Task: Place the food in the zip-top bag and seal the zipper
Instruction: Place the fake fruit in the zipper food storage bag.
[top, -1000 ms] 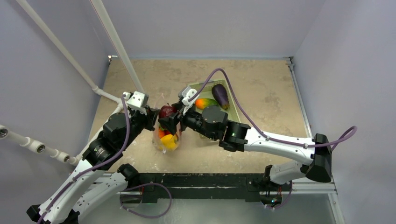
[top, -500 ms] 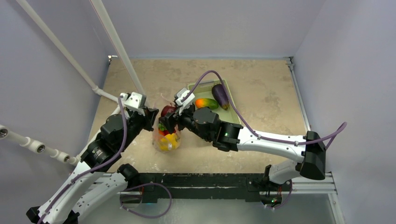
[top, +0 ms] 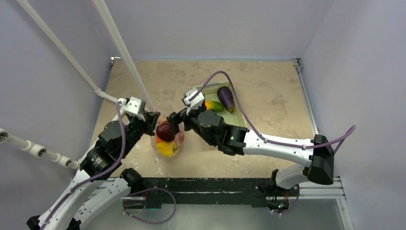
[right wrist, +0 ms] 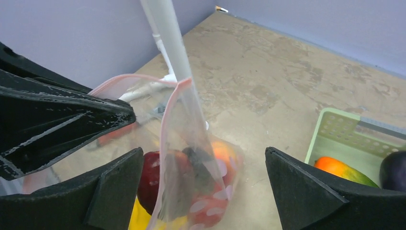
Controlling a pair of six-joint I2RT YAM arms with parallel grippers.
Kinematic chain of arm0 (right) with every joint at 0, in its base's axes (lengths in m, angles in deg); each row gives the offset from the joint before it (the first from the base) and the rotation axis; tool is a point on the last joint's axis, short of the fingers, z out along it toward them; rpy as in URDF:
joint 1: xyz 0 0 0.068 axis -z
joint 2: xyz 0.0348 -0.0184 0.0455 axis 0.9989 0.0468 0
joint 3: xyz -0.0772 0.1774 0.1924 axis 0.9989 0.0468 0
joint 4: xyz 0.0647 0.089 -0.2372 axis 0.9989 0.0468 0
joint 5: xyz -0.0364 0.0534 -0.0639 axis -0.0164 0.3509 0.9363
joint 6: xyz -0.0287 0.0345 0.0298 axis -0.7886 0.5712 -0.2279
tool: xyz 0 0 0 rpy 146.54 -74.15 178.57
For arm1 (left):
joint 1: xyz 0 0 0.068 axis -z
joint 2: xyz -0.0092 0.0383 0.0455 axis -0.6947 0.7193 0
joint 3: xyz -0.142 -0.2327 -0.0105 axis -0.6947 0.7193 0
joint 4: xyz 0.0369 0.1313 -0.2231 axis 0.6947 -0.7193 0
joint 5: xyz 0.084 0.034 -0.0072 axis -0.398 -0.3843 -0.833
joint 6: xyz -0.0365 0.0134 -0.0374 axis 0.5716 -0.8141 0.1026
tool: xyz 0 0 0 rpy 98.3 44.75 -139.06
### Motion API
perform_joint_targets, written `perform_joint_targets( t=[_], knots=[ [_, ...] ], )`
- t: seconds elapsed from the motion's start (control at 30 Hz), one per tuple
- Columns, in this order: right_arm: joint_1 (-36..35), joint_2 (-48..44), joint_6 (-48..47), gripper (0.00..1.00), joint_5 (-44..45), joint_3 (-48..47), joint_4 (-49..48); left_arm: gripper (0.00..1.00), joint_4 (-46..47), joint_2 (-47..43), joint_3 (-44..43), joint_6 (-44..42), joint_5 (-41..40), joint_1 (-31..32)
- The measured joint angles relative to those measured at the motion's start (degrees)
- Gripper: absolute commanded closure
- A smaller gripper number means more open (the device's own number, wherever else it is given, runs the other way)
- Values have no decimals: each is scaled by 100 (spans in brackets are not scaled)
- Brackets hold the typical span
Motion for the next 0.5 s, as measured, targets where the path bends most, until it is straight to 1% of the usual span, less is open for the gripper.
perform_joint_targets(
  t=[0.13, 0.27, 0.5],
  knots=[
    [37, -22, 140, 2, 280, 0, 59, 100, 2, 44, 0, -2, 2, 0],
    [278, -50, 402, 2, 511, -2, 219, 100, 4, 83, 0, -9, 2, 0],
    [1119, -221, 896, 2, 457, -4, 544, 100, 46, 101, 0, -17, 22, 0]
  ],
)
